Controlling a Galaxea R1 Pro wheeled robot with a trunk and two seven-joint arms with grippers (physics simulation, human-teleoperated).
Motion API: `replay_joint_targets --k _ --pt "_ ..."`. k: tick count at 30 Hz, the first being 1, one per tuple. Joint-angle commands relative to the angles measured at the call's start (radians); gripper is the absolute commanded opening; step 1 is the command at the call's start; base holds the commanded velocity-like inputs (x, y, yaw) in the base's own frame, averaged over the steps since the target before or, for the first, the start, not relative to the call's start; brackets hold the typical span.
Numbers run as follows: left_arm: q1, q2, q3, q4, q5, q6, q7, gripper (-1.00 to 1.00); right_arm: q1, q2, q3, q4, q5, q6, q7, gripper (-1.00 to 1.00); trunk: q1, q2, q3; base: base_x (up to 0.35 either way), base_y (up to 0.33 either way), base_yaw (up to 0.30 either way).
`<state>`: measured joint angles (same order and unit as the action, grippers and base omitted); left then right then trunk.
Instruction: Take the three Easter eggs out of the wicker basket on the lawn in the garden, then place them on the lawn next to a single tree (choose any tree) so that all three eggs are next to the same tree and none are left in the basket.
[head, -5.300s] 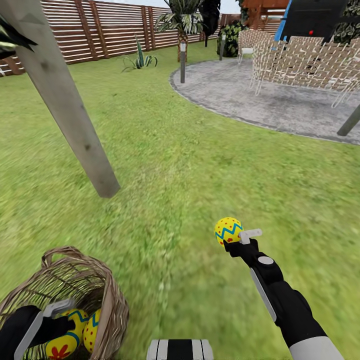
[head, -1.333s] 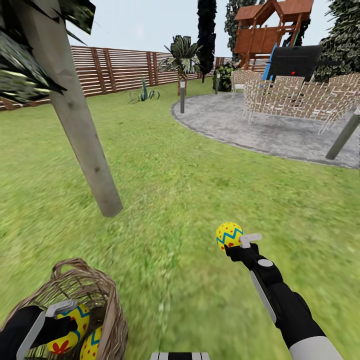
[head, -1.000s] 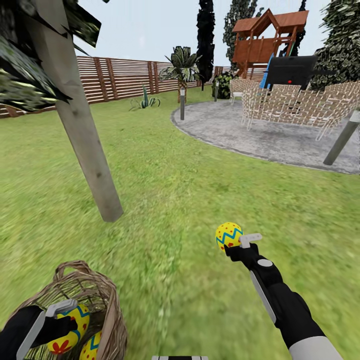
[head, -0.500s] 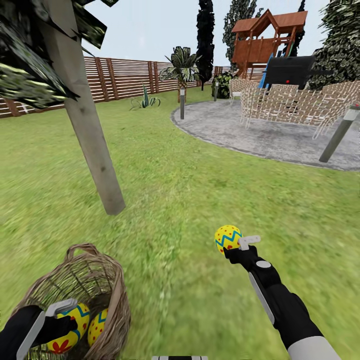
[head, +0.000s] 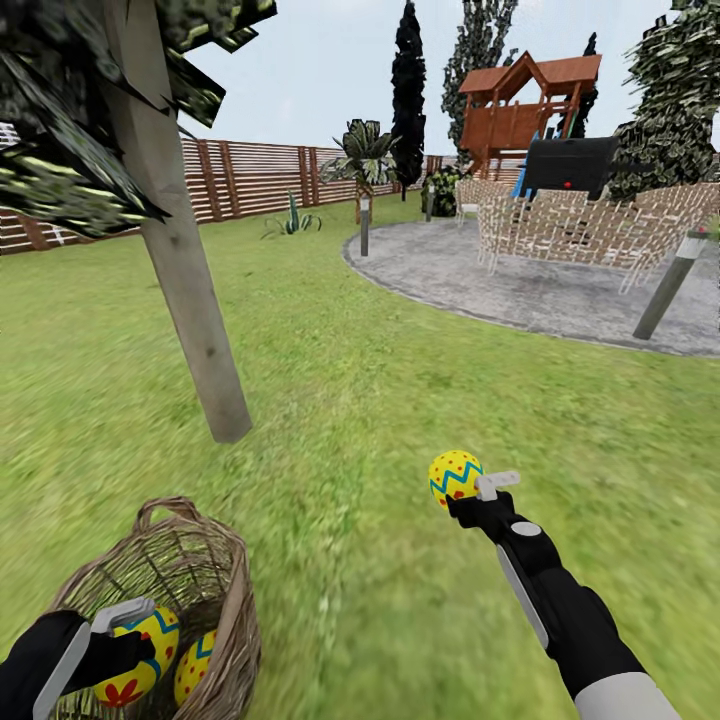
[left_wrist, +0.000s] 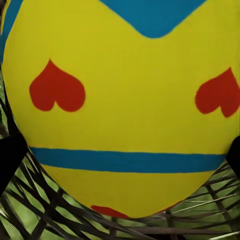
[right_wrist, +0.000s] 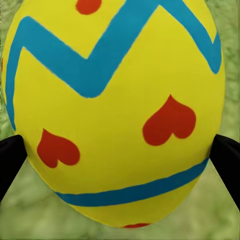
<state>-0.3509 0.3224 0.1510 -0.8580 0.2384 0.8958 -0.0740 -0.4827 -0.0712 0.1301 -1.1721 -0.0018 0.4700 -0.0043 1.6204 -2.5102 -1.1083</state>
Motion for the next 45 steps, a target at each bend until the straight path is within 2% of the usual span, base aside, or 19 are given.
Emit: replay_joint_targets --k 1,40,41,42,44,45 --pt "0.000 0.000 0.002 -0.001 -0.005 0.005 -0.007 -1.00 0.000 -0.001 0.002 -0.001 0.000 0.006 0.000 -1.00 -0.001 0.000 0.003 0.000 0.000 0.000" --pt "0.000 0.003 0.005 -0.015 -0.004 0.002 -0.012 -1.00 0.000 0.001 0.005 0.019 0.000 0.006 0.007 -1.00 -0.018 0.009 0.154 0.000 0.000 0.000" --pt "0.000 0.003 0.005 -0.016 -0.004 0.002 -0.012 -1.00 0.000 0.000 0.030 0.018 -0.001 0.007 0.018 -1.00 -0.019 0.009 0.158 0.000 0.000 0.000" --pt "0.000 0.003 0.005 -0.016 -0.004 0.002 -0.013 -1.00 0.000 -0.003 0.071 0.017 -0.005 0.009 0.025 -1.00 -0.019 0.009 0.162 0.000 0.000 0.000" --pt "0.000 0.005 0.006 -0.016 -0.004 0.003 -0.014 -1.00 0.000 -0.007 0.182 0.015 -0.006 0.028 0.031 -1.00 -0.020 0.010 0.169 0.000 0.000 0.000" --pt "0.000 0.006 0.006 -0.017 -0.003 0.004 -0.014 -1.00 0.000 -0.008 0.200 0.012 -0.011 0.082 0.032 -1.00 -0.020 0.010 0.173 0.000 0.000 0.000"
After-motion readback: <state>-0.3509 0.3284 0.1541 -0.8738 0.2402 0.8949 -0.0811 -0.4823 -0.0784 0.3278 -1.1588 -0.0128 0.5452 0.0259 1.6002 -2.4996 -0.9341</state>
